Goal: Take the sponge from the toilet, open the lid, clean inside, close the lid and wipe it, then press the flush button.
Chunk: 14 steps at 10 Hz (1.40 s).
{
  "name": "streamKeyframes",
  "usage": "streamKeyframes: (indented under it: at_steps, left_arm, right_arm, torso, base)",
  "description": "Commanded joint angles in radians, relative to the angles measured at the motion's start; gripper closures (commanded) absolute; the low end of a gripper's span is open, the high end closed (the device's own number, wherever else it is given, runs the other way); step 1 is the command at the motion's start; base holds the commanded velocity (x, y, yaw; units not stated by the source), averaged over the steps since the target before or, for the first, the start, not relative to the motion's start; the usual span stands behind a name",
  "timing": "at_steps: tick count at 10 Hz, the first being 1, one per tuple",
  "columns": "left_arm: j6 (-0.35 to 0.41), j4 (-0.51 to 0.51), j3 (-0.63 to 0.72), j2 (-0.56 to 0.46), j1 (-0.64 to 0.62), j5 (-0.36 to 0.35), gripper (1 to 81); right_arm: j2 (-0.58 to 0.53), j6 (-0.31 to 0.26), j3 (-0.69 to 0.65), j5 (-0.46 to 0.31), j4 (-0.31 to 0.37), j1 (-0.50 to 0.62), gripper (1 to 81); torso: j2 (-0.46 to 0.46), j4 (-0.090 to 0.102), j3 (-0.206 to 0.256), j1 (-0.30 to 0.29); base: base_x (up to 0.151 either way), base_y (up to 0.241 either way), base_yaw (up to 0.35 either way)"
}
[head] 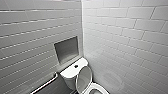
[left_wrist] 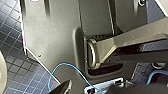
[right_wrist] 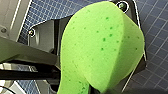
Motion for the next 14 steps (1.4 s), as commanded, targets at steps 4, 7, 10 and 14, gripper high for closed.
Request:
streamKeyframes:
  at_steps: [4, 7, 10, 14]
  left_arm:
    - [0.381, -0.452, -0.151, 0.052, -0.034, -0.095, 1.0]
    - [0.381, -0.454, -0.234, 0.087, -0.039, -0.102, 1.0]
    - [0.381, -0.454, -0.24, 0.089, -0.039, -0.102, 1.0]
    - [0.389, -0.444, -0.24, 0.09, -0.039, -0.102, 1.0]
  right_arm:
    - [0.045, -0.007, 0.017, -0.396, -0.034, 0.071, 81.1]
    - [0.06, -0.024, 0.036, -0.414, -0.037, 0.068, 81.1]
    - [0.055, -0.031, 0.062, -0.465, -0.012, 0.064, 81.1]
    - [0.054, -0.495, 0.067, -0.578, 0.364, 0.113, 81.1]
  torso:
    - [0.0, 0.0, 0.0, 0.0]
    - [0.0, 0.0, 0.0, 0.0]
    - [0.0, 0.0, 0.0, 0.0]
    - [0.0, 0.0, 0.0, 0.0]
  base:
    - [0.0, 0.0, 0.0]
    - [0.0, 0.0, 0.0]
    - [0.0, 0.0, 0.0]
    - [0.0, 0.0, 0.0]
